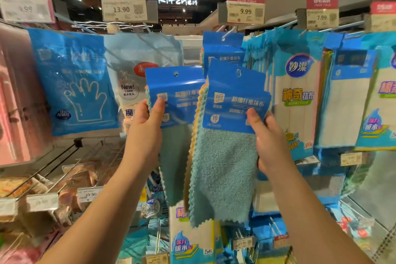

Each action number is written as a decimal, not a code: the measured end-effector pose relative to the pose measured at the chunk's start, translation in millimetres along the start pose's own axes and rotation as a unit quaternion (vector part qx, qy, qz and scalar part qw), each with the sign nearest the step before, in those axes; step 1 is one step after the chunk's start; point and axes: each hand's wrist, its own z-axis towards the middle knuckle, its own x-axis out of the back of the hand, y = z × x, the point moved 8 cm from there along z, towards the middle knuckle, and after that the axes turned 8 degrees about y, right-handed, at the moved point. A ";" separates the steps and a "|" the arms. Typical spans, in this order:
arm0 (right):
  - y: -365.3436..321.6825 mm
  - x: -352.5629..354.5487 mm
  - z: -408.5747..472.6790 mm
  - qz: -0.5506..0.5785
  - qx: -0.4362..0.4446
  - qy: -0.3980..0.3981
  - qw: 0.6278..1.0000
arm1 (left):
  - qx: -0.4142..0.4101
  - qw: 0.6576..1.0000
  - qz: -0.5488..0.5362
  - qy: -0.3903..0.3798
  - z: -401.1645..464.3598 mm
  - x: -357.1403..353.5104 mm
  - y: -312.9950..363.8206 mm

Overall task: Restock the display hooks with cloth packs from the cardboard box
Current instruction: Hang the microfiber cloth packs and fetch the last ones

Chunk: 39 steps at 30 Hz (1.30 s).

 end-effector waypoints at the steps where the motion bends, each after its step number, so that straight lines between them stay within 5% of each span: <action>1: -6.3 4.2 7.6 -0.008 0.013 0.002 1.000 | -0.009 1.000 0.009 0.011 2.0 6.7 3.7; 10: -41.3 2.1 74.0 -0.056 0.080 0.005 0.995 | -0.027 0.999 -0.011 0.020 -2.4 28.8 15.2; 39: -67.0 -39.6 122.1 -0.028 0.038 -0.048 0.998 | 0.049 0.993 -0.107 -0.028 -13.2 -4.1 13.8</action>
